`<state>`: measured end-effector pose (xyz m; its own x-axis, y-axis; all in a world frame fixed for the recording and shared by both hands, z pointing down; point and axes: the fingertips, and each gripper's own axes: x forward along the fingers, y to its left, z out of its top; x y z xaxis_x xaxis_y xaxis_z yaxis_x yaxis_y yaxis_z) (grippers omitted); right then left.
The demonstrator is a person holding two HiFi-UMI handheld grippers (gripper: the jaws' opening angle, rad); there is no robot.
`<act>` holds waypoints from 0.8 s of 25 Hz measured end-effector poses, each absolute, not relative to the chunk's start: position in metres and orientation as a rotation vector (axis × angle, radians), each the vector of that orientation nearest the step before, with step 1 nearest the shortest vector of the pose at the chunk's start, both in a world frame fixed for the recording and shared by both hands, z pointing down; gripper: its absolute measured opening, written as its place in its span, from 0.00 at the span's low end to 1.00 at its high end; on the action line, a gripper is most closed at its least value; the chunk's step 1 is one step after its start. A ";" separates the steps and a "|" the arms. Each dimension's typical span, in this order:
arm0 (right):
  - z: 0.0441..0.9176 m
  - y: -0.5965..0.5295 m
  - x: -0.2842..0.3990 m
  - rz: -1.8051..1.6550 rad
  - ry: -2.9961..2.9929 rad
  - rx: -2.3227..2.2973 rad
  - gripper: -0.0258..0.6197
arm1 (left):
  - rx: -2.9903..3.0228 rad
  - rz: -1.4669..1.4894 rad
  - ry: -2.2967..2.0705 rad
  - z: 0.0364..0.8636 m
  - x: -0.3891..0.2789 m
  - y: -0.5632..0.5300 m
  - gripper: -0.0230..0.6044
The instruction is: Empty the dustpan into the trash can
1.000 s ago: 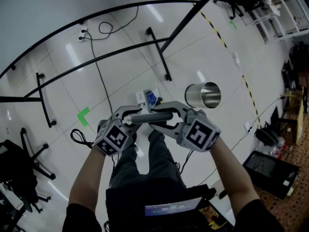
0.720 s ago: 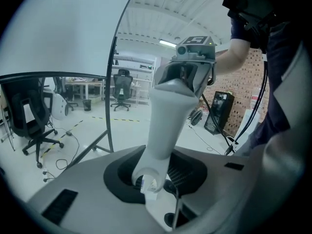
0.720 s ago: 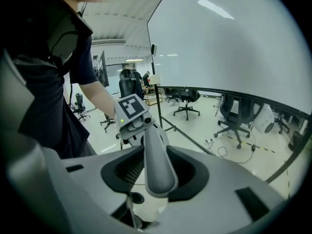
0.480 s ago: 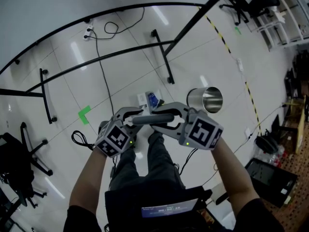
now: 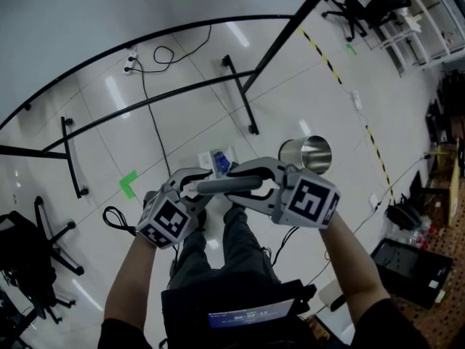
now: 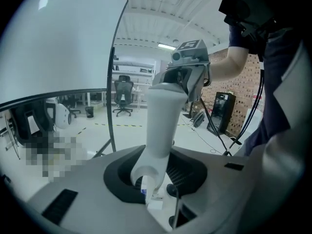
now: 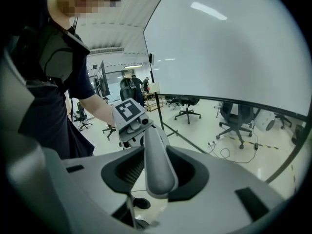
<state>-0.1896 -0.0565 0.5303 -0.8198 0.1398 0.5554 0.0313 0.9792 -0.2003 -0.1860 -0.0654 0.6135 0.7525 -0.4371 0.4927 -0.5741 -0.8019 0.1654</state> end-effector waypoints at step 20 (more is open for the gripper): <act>0.455 -0.036 -0.203 0.156 -2.597 -0.171 0.27 | 2.707 0.725 -0.869 0.538 -0.204 -0.050 0.19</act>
<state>-0.2027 -0.0364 0.4550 -0.8527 0.1521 0.4998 0.0912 0.9853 -0.1442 -0.2036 -0.0497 0.5384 0.7057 -0.4900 0.5118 -0.5917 -0.8049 0.0453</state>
